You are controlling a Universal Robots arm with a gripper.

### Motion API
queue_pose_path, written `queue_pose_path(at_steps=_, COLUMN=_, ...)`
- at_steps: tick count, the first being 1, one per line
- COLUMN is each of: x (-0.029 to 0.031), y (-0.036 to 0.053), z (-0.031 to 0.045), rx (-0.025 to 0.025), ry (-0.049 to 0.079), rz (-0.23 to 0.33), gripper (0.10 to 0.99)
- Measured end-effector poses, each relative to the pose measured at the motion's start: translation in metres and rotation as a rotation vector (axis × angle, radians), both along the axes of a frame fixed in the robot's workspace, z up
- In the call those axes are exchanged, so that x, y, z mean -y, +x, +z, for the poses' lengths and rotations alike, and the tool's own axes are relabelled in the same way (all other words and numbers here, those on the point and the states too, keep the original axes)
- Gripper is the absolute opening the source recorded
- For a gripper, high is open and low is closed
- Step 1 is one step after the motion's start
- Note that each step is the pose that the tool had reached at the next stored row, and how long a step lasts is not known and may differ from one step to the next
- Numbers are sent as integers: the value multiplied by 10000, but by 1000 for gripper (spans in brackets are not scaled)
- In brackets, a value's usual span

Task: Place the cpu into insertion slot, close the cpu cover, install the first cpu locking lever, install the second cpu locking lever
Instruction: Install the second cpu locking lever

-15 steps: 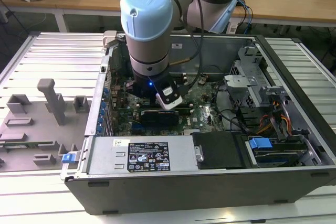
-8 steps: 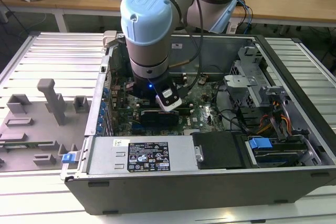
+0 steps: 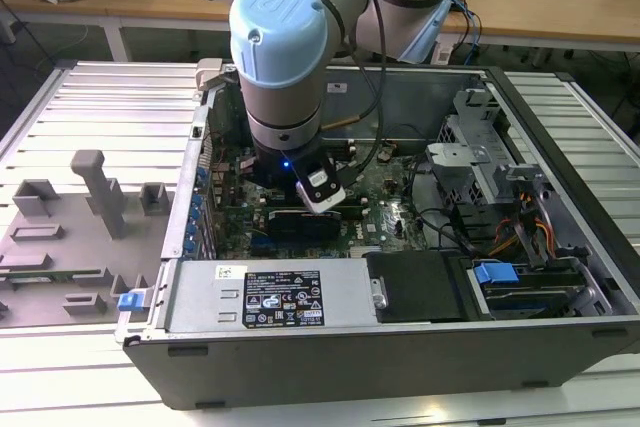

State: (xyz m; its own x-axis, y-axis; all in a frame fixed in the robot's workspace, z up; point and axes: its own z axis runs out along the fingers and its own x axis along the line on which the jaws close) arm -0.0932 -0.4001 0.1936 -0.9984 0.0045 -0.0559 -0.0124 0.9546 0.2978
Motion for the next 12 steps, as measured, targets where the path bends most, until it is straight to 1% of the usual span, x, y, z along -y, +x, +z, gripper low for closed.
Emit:
queue_pose_path(at_steps=3, x=-1, y=0, z=1, rx=1, ry=-12, rz=-1, gripper=106)
queue_pose_path(at_steps=5, x=-1, y=0, z=6, rx=1, ry=-64, rz=-1, gripper=106)
queue_pose_path(at_steps=10, x=-1, y=8, z=94, rx=1, ry=-80, rz=-1, gripper=106)
queue_pose_path(at_steps=12, x=-1, y=19, z=110, rx=0, ry=-93, rz=-1, gripper=106)
